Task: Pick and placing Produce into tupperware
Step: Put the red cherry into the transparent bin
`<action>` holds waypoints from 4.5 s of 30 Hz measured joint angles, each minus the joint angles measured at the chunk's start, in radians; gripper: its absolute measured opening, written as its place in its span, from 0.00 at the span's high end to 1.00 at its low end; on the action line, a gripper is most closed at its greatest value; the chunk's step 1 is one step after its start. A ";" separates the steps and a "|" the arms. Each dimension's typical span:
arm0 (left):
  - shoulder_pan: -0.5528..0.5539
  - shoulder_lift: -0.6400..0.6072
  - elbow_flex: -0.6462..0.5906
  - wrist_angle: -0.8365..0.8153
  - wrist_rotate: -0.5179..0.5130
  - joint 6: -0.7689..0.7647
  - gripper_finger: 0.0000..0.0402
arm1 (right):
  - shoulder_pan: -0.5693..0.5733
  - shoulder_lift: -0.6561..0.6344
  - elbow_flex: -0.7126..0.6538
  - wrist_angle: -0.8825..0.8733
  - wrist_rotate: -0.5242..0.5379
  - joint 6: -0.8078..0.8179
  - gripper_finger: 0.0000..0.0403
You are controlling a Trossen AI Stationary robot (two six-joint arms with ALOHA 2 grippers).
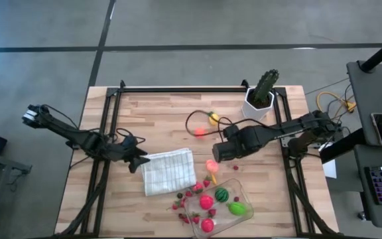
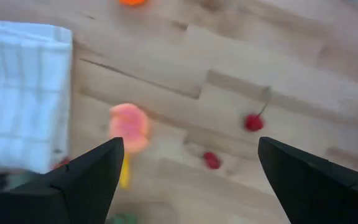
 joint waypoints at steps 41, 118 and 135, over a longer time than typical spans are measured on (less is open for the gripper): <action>0.135 -0.063 -0.026 -0.013 -0.024 0.088 0.51 | -0.040 -0.025 -0.500 0.307 -0.287 0.253 0.10; 0.134 0.014 -0.056 0.140 0.100 0.146 0.51 | 0.376 -0.036 -0.205 0.570 -0.169 0.183 0.74; 0.134 0.017 -0.058 0.162 0.162 0.140 0.51 | 0.392 0.058 -0.179 0.595 -0.133 0.290 0.50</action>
